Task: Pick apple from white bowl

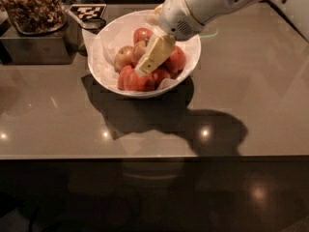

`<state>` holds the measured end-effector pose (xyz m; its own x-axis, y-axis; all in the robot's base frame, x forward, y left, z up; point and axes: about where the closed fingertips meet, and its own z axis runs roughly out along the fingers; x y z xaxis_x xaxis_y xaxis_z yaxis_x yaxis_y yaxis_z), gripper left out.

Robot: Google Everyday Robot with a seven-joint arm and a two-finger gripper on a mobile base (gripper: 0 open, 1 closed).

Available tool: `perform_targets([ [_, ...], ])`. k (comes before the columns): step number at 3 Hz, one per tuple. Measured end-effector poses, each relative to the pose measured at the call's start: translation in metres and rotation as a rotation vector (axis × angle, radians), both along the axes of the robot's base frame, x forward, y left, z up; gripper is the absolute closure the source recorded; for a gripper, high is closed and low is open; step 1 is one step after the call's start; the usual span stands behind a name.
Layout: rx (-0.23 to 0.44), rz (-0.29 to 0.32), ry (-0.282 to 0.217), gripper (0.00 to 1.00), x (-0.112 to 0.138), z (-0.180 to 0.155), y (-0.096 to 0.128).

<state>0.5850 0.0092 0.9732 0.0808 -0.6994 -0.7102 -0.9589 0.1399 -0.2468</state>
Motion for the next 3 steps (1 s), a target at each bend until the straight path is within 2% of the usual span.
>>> perform_targets([
  [1, 0.043, 0.045, -0.02, 0.14, 0.022, 0.001, 0.029],
  [2, 0.047, 0.066, -0.041, 0.27, 0.04, 0.004, 0.043],
  [3, 0.021, 0.048, -0.035, 0.24, 0.048, -0.004, 0.037],
])
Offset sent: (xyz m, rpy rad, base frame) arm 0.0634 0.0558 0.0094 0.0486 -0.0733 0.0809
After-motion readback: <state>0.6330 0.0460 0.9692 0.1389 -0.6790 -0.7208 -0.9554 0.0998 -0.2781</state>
